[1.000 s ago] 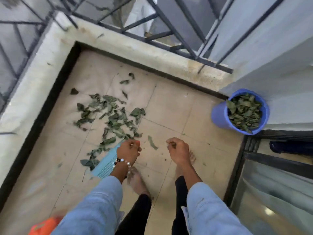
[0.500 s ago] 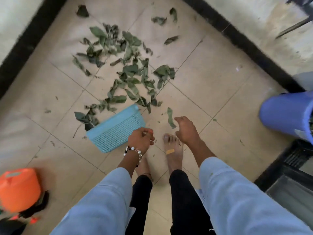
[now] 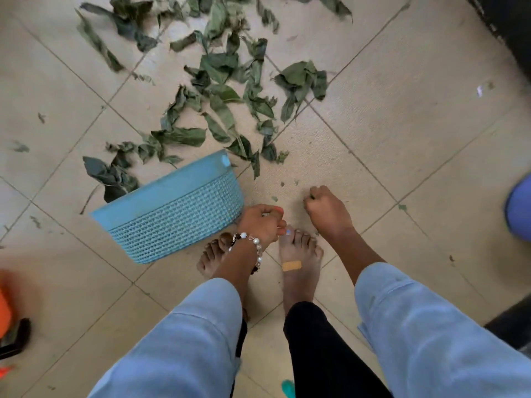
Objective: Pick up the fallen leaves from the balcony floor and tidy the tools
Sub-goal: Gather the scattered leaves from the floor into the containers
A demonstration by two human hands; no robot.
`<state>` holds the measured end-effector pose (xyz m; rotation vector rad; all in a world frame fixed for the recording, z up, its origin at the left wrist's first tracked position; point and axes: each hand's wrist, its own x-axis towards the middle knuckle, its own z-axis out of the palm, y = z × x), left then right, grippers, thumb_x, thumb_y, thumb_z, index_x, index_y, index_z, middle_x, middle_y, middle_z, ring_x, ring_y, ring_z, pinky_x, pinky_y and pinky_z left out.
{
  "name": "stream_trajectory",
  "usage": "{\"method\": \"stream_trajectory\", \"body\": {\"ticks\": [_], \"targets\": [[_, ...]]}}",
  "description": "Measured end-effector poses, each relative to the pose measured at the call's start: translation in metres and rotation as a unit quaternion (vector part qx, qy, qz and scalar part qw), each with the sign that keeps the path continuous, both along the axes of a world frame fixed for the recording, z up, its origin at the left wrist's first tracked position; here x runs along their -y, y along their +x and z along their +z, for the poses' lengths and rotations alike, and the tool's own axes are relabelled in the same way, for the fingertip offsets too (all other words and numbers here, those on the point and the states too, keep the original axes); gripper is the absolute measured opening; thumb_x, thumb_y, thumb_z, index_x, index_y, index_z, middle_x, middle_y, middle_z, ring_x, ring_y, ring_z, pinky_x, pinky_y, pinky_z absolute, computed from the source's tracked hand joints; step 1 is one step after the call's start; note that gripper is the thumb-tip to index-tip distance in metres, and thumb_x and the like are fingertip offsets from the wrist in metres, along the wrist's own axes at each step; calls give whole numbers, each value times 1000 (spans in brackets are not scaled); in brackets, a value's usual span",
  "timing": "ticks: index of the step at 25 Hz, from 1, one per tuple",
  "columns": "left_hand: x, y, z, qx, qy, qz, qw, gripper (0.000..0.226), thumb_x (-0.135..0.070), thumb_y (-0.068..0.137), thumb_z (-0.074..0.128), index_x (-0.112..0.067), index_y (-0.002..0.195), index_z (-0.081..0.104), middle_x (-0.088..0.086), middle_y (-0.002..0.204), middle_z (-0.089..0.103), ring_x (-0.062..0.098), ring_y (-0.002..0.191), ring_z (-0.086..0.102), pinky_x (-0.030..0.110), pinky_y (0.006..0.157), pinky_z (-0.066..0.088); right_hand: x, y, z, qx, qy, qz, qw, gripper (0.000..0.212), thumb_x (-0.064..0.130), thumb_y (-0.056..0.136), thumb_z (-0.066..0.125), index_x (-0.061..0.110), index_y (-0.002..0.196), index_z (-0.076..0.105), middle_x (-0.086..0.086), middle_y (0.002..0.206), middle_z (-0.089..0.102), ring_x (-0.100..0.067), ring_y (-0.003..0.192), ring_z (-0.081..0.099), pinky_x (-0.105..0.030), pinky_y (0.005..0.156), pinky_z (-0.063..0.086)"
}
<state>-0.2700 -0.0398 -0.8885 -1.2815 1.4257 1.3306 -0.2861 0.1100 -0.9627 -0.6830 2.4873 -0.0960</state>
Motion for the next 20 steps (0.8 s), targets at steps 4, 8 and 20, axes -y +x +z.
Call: {"method": "stream_trajectory", "body": {"ticks": [4,8,20], "targets": [[-7,-19,29,-4,4,58,998,28,-31,99,50,-6,107,60,9,85,65,18,67,62,20,52,52,7,-31,44,190,-215,-493,822,22,2,73,77,11,92,72,-8,87,73,-19,82,69,-28,78,54],[-10,-57,76,15,34,260,965,49,-50,99,40,-6,93,62,13,92,70,26,86,68,44,79,57,53,-50,131,249,-364,-504,743,29,2,70,80,22,76,60,1,71,67,-10,65,62,-23,64,51],[112,-96,75,-143,-228,188,944,35,-28,100,49,-5,86,71,1,40,48,16,36,41,21,44,34,81,-135,106,171,-110,-211,956,38,6,84,66,9,122,61,-12,121,62,-24,111,58,-29,95,44]]}}
